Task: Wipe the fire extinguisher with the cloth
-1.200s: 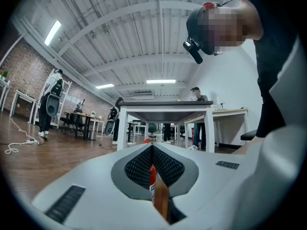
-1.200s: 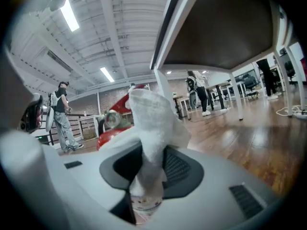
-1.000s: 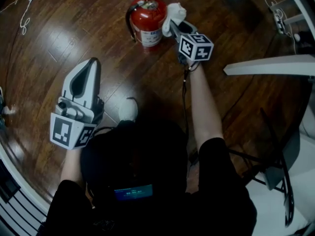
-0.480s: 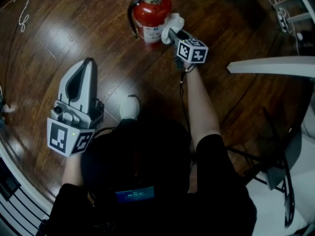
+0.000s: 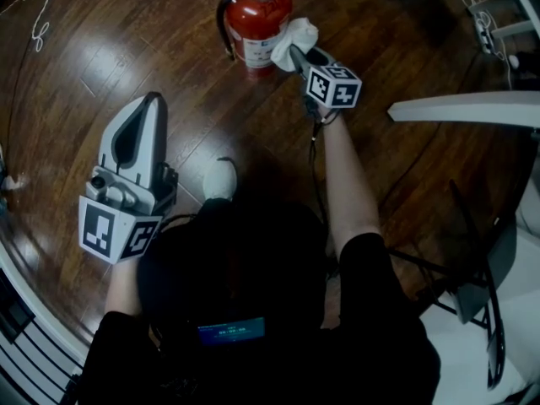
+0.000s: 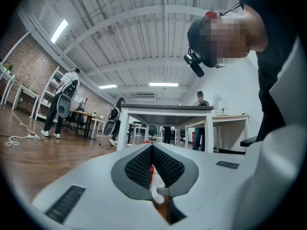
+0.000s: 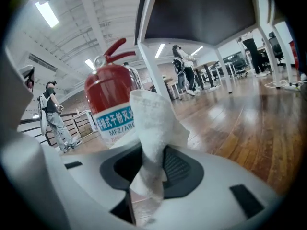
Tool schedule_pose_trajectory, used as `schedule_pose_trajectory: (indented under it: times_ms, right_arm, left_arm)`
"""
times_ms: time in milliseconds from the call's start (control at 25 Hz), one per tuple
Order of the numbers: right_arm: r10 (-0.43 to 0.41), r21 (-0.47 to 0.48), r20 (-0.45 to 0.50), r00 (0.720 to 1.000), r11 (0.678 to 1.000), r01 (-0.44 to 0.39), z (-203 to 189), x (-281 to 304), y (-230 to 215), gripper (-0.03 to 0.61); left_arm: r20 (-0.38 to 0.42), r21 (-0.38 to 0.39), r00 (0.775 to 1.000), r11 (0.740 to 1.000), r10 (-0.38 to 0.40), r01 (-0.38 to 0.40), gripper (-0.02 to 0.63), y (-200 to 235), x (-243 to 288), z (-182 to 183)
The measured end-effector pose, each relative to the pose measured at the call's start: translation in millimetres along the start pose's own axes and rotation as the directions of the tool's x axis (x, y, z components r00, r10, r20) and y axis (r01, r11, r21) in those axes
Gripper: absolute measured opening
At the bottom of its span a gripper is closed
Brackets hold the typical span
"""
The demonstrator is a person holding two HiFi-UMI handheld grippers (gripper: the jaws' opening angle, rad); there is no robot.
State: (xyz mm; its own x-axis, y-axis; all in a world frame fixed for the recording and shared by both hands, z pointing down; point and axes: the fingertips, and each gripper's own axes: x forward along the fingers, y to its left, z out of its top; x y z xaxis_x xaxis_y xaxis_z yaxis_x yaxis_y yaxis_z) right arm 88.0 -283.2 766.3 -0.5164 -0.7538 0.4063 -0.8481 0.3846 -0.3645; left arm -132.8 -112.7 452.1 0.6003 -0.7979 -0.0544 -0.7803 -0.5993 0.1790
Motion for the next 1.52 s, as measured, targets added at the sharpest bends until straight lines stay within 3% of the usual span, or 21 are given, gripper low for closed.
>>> schedule_pose_trajectory:
  times_ms: [200, 520, 840, 1040, 1320, 1520]
  right_arm:
    - [0.055, -0.004, 0.141, 0.988, 0.998, -0.055, 58.0, -36.5, 16.4, 0.138]
    - [0.172, -0.051, 0.324, 0.930, 0.985, -0.164, 152.4, -84.6, 74.9, 0.140]
    - [0.202, -0.124, 0.379, 0.903, 0.978, -0.167, 227.6, -108.0, 132.8, 0.141]
    - [0.188, -0.119, 0.371, 0.909, 0.981, -0.155, 226.7, -98.0, 131.4, 0.141]
    - [0.115, -0.109, 0.275, 0.954, 0.990, -0.088, 178.5, -60.2, 111.6, 0.140]
    - [0.101, -0.057, 0.260, 0.960, 0.994, -0.089, 137.5, -58.0, 102.0, 0.141]
  left_arm:
    - [0.005, 0.008, 1.000, 1.000, -0.003, 0.003, 0.003, -5.9, 1.6, 2.5]
    - [0.005, 0.002, 1.000, 1.000, -0.008, 0.008, 0.003, -12.3, 1.8, 0.6]
    - [-0.003, 0.014, 1.000, 1.000, 0.013, -0.012, 0.003, -9.5, -5.7, 1.1]
    - [-0.001, 0.017, 1.000, 1.000, 0.017, -0.017, 0.003, -9.3, -8.4, 1.5]
    - [0.000, 0.022, 1.000, 0.999, 0.024, -0.024, 0.003, -6.0, -12.5, 1.9]
    - [0.003, 0.019, 1.000, 1.000, 0.022, -0.022, 0.002, -6.1, -13.0, 2.9]
